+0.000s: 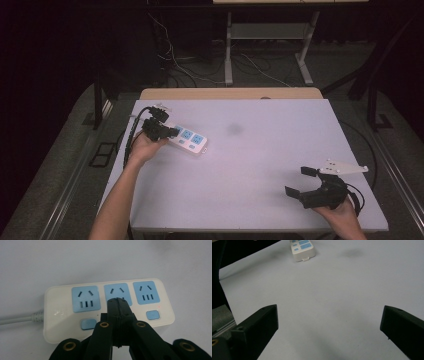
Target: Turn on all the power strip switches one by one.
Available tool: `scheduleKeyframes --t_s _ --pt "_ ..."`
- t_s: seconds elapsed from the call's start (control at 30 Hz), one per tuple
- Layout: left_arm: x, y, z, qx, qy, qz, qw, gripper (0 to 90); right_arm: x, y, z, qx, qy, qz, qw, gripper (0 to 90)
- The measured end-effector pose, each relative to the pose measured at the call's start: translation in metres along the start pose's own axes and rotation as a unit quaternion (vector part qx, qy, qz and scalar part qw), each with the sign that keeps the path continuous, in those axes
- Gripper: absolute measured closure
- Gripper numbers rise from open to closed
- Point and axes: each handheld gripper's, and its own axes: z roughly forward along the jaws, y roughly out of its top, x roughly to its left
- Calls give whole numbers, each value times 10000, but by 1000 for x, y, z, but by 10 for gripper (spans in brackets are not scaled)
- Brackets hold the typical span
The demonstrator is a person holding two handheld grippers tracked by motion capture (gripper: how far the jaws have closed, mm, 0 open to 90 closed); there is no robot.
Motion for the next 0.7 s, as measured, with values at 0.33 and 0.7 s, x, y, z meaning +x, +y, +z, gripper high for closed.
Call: scheduleKeyframes --t_s 0.33,0.7 --pt "13 -3 -8 -73 112 -116 9998 897 1 0 0 27 -10 -18 10000 16" --pt "19 -7 0 -17 164 -187 9997 896 0 0 0 22 -17 -23 10000 16"
